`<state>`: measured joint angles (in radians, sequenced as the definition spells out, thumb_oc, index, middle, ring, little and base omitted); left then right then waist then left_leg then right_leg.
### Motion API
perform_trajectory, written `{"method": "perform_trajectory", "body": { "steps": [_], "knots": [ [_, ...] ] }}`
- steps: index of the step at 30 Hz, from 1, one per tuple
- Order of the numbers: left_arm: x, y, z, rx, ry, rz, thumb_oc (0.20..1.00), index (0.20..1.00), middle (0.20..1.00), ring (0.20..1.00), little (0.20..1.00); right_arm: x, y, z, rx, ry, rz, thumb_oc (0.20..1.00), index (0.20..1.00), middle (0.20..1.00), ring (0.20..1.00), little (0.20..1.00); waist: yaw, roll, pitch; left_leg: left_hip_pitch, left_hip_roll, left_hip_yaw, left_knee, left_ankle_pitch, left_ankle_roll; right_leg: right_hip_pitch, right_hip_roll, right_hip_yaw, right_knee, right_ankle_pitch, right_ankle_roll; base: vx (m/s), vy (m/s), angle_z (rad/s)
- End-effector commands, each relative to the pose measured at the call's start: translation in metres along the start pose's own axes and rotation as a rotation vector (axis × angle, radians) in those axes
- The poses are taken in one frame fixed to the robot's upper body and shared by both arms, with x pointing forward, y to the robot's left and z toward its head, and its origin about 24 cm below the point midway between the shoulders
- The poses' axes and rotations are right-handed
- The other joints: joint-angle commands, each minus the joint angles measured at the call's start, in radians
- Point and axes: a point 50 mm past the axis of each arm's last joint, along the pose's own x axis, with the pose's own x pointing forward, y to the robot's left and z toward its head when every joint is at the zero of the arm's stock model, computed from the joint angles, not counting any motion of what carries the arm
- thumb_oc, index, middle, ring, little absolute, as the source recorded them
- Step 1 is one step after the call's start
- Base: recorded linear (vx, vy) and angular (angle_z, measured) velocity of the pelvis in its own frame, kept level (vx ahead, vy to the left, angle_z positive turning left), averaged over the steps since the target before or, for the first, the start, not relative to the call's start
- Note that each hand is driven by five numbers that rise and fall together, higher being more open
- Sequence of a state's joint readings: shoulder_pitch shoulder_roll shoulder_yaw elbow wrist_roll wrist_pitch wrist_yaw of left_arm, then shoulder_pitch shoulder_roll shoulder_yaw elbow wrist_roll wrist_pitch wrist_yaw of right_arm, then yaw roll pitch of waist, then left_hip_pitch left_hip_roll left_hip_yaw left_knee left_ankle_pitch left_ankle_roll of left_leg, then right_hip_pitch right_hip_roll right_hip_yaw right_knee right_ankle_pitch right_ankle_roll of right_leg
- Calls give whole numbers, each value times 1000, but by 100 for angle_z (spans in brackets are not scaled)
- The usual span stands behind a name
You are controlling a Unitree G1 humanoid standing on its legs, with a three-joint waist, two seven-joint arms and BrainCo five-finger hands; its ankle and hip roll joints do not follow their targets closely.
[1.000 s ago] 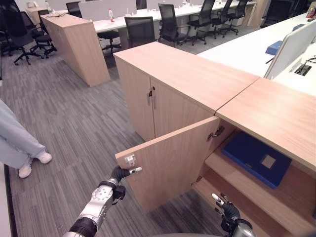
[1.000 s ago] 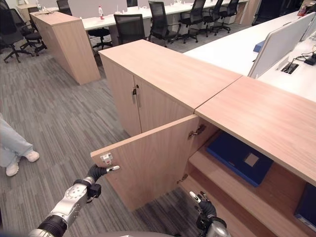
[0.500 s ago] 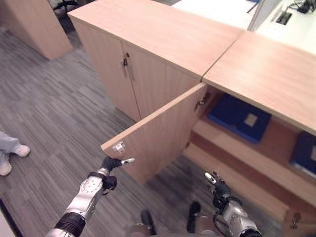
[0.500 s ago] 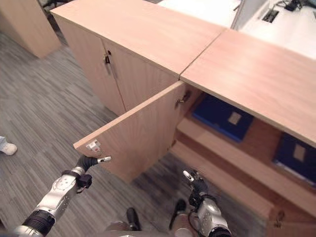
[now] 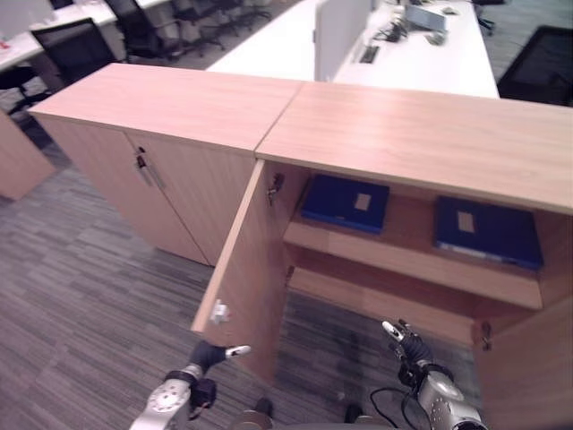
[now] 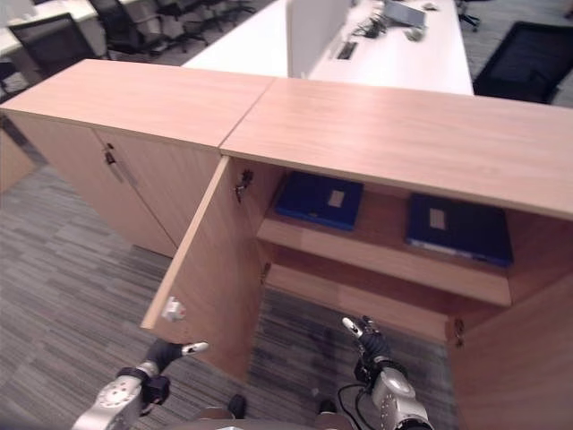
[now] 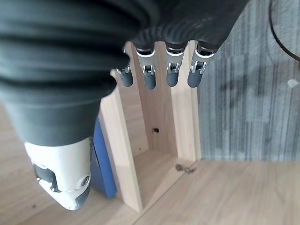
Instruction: Put the empty folder in the office cabinet
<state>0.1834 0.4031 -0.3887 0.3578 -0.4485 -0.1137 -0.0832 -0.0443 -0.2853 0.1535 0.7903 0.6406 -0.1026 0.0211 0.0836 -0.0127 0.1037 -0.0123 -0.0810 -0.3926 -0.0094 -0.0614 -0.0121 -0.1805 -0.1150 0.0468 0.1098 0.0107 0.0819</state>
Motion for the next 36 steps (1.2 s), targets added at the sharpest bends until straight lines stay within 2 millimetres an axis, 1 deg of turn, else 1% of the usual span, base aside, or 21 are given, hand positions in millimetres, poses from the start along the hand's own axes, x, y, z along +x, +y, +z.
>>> {"method": "perform_trajectory", "body": {
  "steps": [1,2,4,6,7,12,13,15,17,18,19,21,26,27,28,29,30,32,34,35,36],
  "knots": [
    [33,-41,86,77,-321,-249,1000,1000,1000,1000,1000,2,15,9,-10,-55,69,1000,1000,1000,1000,1000,-65,21,0,-25,116,188,24,61,-90,267,47,-89,-138,-70,46,156,35,-213],
    [32,-40,84,77,-316,-246,1000,1000,1000,1000,1000,2,15,7,-10,-50,69,1000,1000,1000,1000,1000,-66,24,-6,-5,123,198,6,65,-87,272,46,-86,-141,-69,47,85,51,-147],
    [32,-39,83,96,-308,-249,1000,1000,1000,1000,1000,0,17,4,-4,-42,74,1000,1000,1000,1000,1000,-83,33,-15,28,131,222,-34,89,-86,272,42,-84,-141,-58,49,37,62,-100],
    [32,-38,87,130,-320,-247,1000,1000,1000,1000,1000,0,17,2,-4,-39,77,1000,1000,1000,1000,1000,-90,37,-19,41,134,235,-50,93,-86,274,40,-84,-144,-56,50,30,38,-51],
    [29,-39,95,202,-349,-267,1000,1000,1000,1000,1000,-1,20,1,-15,-36,91,1000,1000,1000,1000,1000,-104,39,-25,57,137,258,-60,88,-83,276,36,-81,-153,-51,55,40,43,-44],
    [31,-42,103,195,-381,-269,1000,1000,1000,1000,1000,-2,25,-4,-22,-22,109,1000,1000,1000,1000,1000,-122,40,-33,87,136,302,-66,72,-73,280,29,-59,-159,-40,62,20,28,-26],
    [33,-41,110,197,-402,-249,1000,1000,1000,1000,1000,-3,25,-6,-25,-11,109,1000,1000,1000,1000,1000,-132,39,-38,99,137,322,-67,66,-70,280,24,-48,-157,-38,65,35,44,-20],
    [36,-40,113,189,-409,-235,1000,1000,1000,1000,1000,-3,26,-8,-28,-3,111,1000,1000,1000,1000,1000,-137,38,-41,104,137,330,-67,62,-68,281,21,-44,-155,-38,67,25,28,-28],
    [42,-35,116,172,-411,-186,1000,1000,1000,1000,1000,-5,25,-13,-31,13,110,1000,1000,1000,1000,1000,-148,37,-48,116,140,348,-68,57,-64,282,17,-32,-151,-37,69,63,45,-23],
    [51,-21,119,167,-397,-94,1000,1000,1000,1000,1000,-8,23,-20,-34,43,108,1000,1000,1000,1000,1000,-163,34,-63,139,144,376,-72,38,-61,287,13,-16,-153,-44,75,49,42,-28],
    [51,-21,119,167,-399,-93,1000,1000,1000,1000,1000,-7,23,-19,-34,41,108,1000,1000,1000,1000,1000,-161,33,-61,133,144,377,-72,49,-62,279,13,-13,-150,-35,74,86,41,-37],
    [56,-10,123,179,-391,-32,1000,1000,1000,1000,1000,-9,21,-23,-41,57,105,1000,1000,1000,1000,1000,-170,32,-66,147,146,396,-73,34,-60,286,11,-6,-151,-43,78,31,31,-35],
    [69,24,135,195,-349,133,1000,1000,1000,1000,1000,-12,16,-29,-47,78,99,1000,1000,1000,1000,1000,-198,29,-77,168,149,451,-76,28,-60,274,10,27,-145,-36,90,27,33,-28],
    [69,24,135,195,-349,133,1000,1000,1000,1000,1000,-12,16,-29,-47,78,99,1000,1000,1000,1000,1000,-198,29,-77,168,149,451,-76,28,-60,274,10,28,-145,-36,90,26,39,-29],
    [73,35,144,214,-345,179,1000,1000,1000,1000,1000,-13,14,-29,-46,76,99,1000,1000,1000,1000,1000,-211,29,-80,174,151,469,-77,25,-60,270,9,37,-142,-36,95,18,29,-30],
    [73,35,144,214,-346,179,1000,1000,1000,1000,1000,-13,14,-29,-46,76,99,1000,1000,1000,1000,1000,-211,29,-80,175,151,470,-77,25,-60,270,9,37,-142,-36,95,34,56,-28],
    [76,48,154,255,-333,228,1000,1000,1000,1000,1000,-15,11,-28,-45,71,101,1000,1000,1000,1000,1000,-229,30,-85,179,152,487,-78,21,-60,262,7,51,-141,-33,101,24,39,-13],
    [77,60,165,283,-323,274,1000,1000,1000,1000,1000,-16,10,-29,-47,71,105,1000,1000,1000,1000,1000,-239,30,-87,181,153,505,-78,20,-61,257,8,59,-141,-31,106,25,37,-15],
    [77,74,172,297,-303,326,1000,1000,1000,1000,1000,-17,9,-30,-46,72,105,1000,1000,1000,1000,1000,-250,29,-90,185,154,521,-78,17,-61,250,9,69,-141,-27,111,22,20,-37],
    [77,74,172,297,-303,326,1000,1000,1000,1000,1000,-17,9,-30,-46,72,105,1000,1000,1000,1000,1000,-250,29,-90,185,154,521,-78,17,-61,250,9,69,-141,-27,111,22,30,-39],
    [75,87,181,315,-289,370,1000,1000,1000,1000,1000,-17,7,-29,-46,71,105,1000,1000,1000,1000,1000,-263,28,-93,189,156,538,-78,14,-61,242,9,79,-143,-22,119,19,28,-31]
  ]
}}
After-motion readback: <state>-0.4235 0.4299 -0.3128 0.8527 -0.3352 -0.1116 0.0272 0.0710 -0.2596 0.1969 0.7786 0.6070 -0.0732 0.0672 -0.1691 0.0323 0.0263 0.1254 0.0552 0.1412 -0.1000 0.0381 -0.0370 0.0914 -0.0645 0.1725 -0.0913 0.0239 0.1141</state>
